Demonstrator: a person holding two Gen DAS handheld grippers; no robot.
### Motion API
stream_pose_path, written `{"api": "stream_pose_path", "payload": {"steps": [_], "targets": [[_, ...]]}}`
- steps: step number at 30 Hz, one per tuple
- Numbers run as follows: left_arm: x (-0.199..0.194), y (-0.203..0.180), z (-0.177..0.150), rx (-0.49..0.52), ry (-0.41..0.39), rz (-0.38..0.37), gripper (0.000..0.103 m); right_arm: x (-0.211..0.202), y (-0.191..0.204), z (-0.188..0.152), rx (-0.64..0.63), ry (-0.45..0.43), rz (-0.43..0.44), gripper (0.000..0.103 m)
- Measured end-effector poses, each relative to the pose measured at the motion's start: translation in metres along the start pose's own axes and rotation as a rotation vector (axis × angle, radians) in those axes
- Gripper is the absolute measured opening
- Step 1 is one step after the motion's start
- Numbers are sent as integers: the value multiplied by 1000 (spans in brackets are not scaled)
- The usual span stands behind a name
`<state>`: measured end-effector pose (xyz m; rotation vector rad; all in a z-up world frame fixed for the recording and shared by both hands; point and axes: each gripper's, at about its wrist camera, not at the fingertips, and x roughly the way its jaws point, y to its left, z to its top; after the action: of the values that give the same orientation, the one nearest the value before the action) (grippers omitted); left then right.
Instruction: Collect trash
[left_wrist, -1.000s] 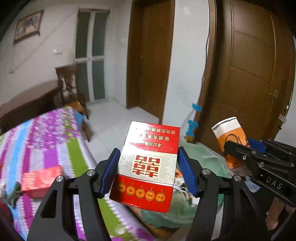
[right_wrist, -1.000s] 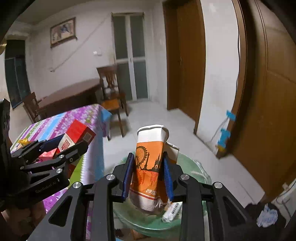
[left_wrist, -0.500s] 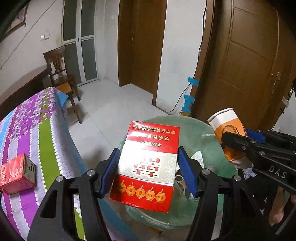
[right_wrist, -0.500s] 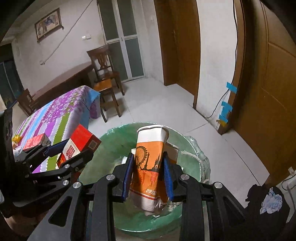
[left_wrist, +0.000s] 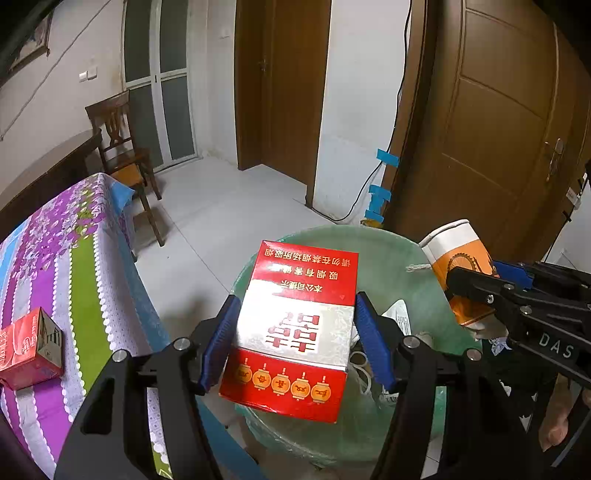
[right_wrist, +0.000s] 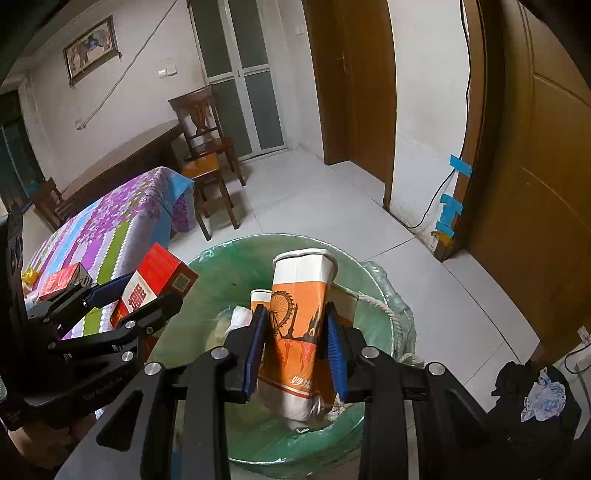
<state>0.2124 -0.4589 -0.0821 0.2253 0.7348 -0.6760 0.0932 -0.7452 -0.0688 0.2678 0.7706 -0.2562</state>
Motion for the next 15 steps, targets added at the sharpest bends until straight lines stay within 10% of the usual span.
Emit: {"api": "stream_pose_path", "payload": {"steps": [15], "targets": [[-5, 3, 1, -11, -2, 16, 78, -4, -1, -6, 28, -18, 4, 47]]}}
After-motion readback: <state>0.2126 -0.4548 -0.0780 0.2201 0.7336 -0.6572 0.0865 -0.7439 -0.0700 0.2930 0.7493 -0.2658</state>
